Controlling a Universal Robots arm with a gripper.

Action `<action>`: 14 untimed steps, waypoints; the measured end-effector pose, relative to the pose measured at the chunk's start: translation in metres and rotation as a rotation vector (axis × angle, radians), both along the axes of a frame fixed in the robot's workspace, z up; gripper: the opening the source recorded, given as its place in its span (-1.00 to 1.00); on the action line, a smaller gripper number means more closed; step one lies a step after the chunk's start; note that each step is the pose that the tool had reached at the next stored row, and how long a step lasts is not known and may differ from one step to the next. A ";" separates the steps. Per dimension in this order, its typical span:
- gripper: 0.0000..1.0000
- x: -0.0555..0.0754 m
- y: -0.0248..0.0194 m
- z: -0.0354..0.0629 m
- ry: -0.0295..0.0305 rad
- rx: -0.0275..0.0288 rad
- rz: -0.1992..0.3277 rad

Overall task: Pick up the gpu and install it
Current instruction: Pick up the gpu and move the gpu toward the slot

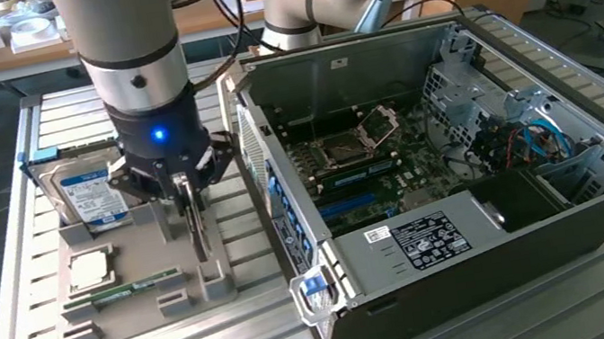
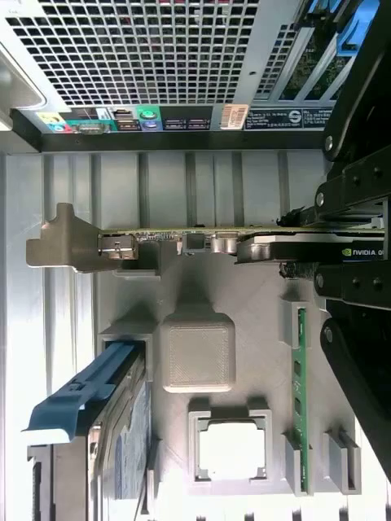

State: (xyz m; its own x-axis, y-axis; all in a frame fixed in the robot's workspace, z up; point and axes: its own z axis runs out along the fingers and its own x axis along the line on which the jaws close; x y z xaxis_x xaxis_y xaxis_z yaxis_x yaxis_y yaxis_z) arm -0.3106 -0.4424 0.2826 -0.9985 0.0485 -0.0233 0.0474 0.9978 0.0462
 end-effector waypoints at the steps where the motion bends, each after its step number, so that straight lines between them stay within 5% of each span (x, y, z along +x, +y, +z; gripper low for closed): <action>1: -0.47 0.000 0.0000 0.0017 0.0000 0.0000 0.000; 14: -0.47 0.000 0.0000 0.0239 0.0000 0.0000 0.000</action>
State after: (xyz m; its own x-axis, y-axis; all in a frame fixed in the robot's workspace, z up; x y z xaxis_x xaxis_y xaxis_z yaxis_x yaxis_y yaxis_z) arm -0.3107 -0.4424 0.3065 -0.9985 0.0487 -0.0233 0.0476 0.9978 0.0461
